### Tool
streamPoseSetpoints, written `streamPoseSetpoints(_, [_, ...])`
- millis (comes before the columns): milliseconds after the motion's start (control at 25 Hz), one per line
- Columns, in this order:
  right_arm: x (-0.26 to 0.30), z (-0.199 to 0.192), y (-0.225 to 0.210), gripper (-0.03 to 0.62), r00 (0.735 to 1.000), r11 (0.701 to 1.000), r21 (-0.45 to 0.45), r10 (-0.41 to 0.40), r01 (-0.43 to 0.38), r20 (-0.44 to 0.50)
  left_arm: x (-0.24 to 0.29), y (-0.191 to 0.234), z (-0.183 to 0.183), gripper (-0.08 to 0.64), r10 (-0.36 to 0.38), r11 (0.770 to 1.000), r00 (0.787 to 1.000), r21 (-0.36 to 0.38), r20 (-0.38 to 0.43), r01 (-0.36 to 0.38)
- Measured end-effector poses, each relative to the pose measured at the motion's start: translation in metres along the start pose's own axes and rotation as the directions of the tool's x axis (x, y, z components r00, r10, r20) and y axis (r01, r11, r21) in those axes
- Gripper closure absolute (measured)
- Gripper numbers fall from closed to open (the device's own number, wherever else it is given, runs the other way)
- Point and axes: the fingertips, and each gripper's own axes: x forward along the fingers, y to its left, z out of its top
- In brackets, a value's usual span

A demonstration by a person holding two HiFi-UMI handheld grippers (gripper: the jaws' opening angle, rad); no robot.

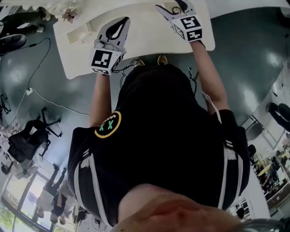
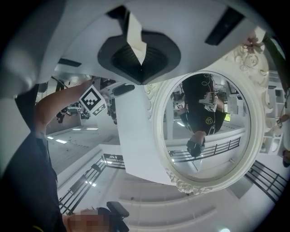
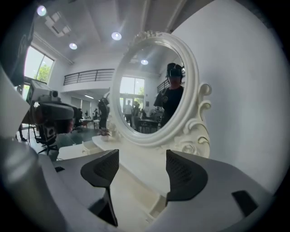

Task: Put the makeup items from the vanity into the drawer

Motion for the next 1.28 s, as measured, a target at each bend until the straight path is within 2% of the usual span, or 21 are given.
streamPoseSetpoints(160, [0.000, 0.033, 0.055, 0.268, 0.990, 0.993, -0.037, 0.117, -0.115, 0.078, -0.019, 0.014, 0.000, 0.541, 0.042, 0.999, 0.999, 0.009, -0.007, -0.042])
streamPoseSetpoints(240, [-0.005, 0.043, 0.075, 0.331, 0.982, 0.986, -0.063, 0.158, -0.152, 0.108, -0.029, 0.018, 0.000, 0.541, 0.063, 0.998, 0.998, 0.007, -0.013, -0.063])
streamPoseSetpoints(400, [-0.012, 0.053, 0.103, 0.389, 0.966, 0.975, -0.075, 0.218, -0.209, 0.139, -0.042, 0.022, -0.004, 0.541, 0.098, 0.995, 0.995, 0.002, -0.021, -0.098])
streamPoseSetpoints(560, [-0.026, 0.068, 0.126, 0.529, 0.949, 0.967, -0.078, 0.255, -0.244, 0.186, -0.051, 0.020, -0.009, 0.541, 0.121, 0.993, 0.992, -0.006, -0.024, -0.121])
streamPoseSetpoints(680, [-0.034, 0.072, 0.147, 0.571, 0.937, 0.958, -0.064, 0.287, -0.280, 0.200, -0.057, 0.011, -0.008, 0.541, 0.110, 0.994, 0.994, -0.003, -0.024, -0.110])
streamPoseSetpoints(880, [-0.038, 0.070, 0.178, 0.571, 0.918, 0.936, -0.085, 0.350, -0.340, 0.185, -0.057, 0.005, -0.008, 0.541, 0.103, 0.995, 0.994, 0.001, -0.021, -0.103])
streamPoseSetpoints(1280, [-0.038, 0.070, 0.164, 0.572, 0.936, 0.956, -0.094, 0.292, -0.278, 0.196, -0.052, 0.007, -0.008, 0.541, 0.077, 0.997, 0.997, 0.004, -0.002, -0.077])
